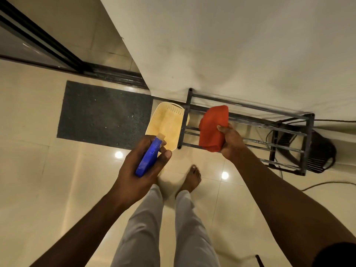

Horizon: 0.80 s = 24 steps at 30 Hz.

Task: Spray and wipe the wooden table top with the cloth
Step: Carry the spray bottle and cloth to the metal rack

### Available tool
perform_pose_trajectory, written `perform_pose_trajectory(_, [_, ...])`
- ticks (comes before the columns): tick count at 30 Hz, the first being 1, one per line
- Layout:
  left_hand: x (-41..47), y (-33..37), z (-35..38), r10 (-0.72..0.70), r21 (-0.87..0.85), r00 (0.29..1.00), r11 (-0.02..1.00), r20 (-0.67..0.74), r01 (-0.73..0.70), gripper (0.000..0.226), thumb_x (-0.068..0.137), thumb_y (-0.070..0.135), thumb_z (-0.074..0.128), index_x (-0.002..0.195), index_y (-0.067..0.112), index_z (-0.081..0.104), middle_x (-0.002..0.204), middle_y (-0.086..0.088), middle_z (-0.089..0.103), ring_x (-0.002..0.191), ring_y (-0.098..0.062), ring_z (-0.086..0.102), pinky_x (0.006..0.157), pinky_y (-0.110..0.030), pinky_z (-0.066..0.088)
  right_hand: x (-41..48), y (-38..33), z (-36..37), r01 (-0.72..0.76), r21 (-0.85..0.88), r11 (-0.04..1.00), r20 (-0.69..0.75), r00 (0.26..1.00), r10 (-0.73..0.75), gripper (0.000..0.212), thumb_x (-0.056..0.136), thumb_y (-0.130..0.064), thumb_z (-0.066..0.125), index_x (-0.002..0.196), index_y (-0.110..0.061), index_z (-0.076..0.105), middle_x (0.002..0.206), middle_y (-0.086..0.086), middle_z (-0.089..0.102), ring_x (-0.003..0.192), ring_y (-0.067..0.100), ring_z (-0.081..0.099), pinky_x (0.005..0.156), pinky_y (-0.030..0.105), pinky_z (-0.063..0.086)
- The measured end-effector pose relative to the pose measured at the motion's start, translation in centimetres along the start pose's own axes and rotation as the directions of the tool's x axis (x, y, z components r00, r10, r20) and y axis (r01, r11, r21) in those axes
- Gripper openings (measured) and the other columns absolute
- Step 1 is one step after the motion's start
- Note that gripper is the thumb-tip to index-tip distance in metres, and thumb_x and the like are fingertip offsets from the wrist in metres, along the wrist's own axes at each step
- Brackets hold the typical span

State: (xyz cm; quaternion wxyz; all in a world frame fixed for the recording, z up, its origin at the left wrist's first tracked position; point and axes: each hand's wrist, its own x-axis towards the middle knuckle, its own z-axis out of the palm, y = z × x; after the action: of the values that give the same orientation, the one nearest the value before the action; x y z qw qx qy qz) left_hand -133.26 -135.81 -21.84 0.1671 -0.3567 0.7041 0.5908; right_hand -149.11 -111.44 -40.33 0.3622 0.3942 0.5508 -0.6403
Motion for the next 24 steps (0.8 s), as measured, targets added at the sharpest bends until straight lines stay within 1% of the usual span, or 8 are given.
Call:
perform_pose_trajectory(4, [0.9,-0.8,1.2,-0.006,-0.012,1.000,1.000,-0.004,0.006,0.045,0.093,0.024,0.071,0.134,0.030,0.052,0.110,0.029,0.057,0.086,0.036,0.056,0.068,0.010,0.043,1.7,1.8,-2.7,-0.037,-0.214,0.976,-0.165,0.986,0.001,0.059,0.105,-0.008,0.065,0.159,-0.021,0.046,0.154,0.011,0.055,0.136,0.044,0.056,0.108,0.066,0.053])
perform_pose_trajectory(11, [1.9,-1.5,1.3,0.036,0.046,0.999,0.998,-0.038,-0.034,0.037,0.096,0.030,0.071,0.127,0.036,0.052,0.107,0.031,0.057,0.086,0.037,0.055,0.068,0.010,0.042,-4.0,3.9,-4.0,0.125,-0.550,0.826,-0.349,0.864,-0.363,0.053,0.100,-0.001,0.068,0.151,-0.012,0.058,0.150,0.006,0.064,0.136,0.026,0.061,0.107,0.037,0.049])
perform_pose_trajectory(14, [2.8,-2.3,1.1,0.017,0.037,0.996,0.999,-0.084,-0.014,0.031,0.095,0.035,0.071,0.120,0.034,0.054,0.100,0.027,0.060,0.081,0.029,0.060,0.065,0.009,0.043,-7.2,6.4,-2.0,0.260,-0.695,0.670,-0.217,0.813,-0.540,0.033,0.104,-0.010,0.068,0.137,-0.010,0.068,0.132,0.005,0.073,0.112,0.019,0.071,0.091,0.020,0.050])
perform_pose_trajectory(16, [3.9,-3.4,0.7,0.003,0.021,0.995,1.000,-0.105,0.000,0.028,0.095,0.037,0.072,0.118,0.032,0.057,0.099,0.025,0.062,0.082,0.017,0.066,0.066,0.002,0.047,-8.5,8.8,0.5,0.294,-0.678,0.674,-0.114,0.863,-0.492,0.024,0.105,-0.008,0.069,0.129,-0.011,0.071,0.121,-0.003,0.074,0.097,0.003,0.068,0.088,0.014,0.055])
perform_pose_trajectory(19, [5.9,-5.2,0.3,-0.001,-0.004,0.995,1.000,-0.097,0.001,0.017,0.094,0.037,0.073,0.108,0.034,0.064,0.098,0.015,0.070,0.090,-0.002,0.069,0.078,-0.012,0.049,-9.4,13.0,4.9,0.371,-0.691,0.620,0.138,0.910,-0.391,0.028,0.104,-0.011,0.070,0.128,-0.025,0.071,0.124,-0.015,0.074,0.111,-0.002,0.069,0.106,0.039,0.058])
perform_pose_trajectory(20, [6.4,-5.4,0.3,0.004,-0.019,0.996,1.000,-0.094,-0.006,0.014,0.093,0.035,0.074,0.102,0.037,0.064,0.098,0.012,0.071,0.091,-0.005,0.070,0.080,-0.015,0.050,-9.6,13.5,6.0,0.390,-0.709,0.588,0.208,0.912,-0.355,0.036,0.104,-0.015,0.071,0.136,-0.030,0.068,0.133,-0.017,0.071,0.118,0.001,0.068,0.108,0.033,0.057])
perform_pose_trajectory(22, [8.7,-7.3,0.0,0.014,-0.015,0.995,1.000,-0.099,-0.016,0.013,0.093,0.035,0.075,0.098,0.038,0.064,0.095,0.010,0.072,0.089,-0.007,0.071,0.079,-0.014,0.051,-8.6,14.8,9.5,0.355,-0.708,0.610,0.260,0.935,-0.242,0.052,0.106,-0.017,0.070,0.154,-0.029,0.055,0.149,-0.016,0.061,0.132,0.005,0.061,0.099,0.002,0.045])
perform_pose_trajectory(24, [11.9,-10.0,0.0,0.022,-0.008,0.995,1.000,-0.093,-0.023,0.015,0.092,0.038,0.076,0.104,0.031,0.068,0.096,0.004,0.074,0.090,-0.012,0.072,0.080,-0.015,0.053,-5.6,16.4,12.3,0.283,-0.648,0.707,0.237,0.957,-0.166,0.063,0.106,-0.008,0.067,0.161,-0.029,0.046,0.161,-0.013,0.052,0.140,0.007,0.057,0.100,0.001,0.043])
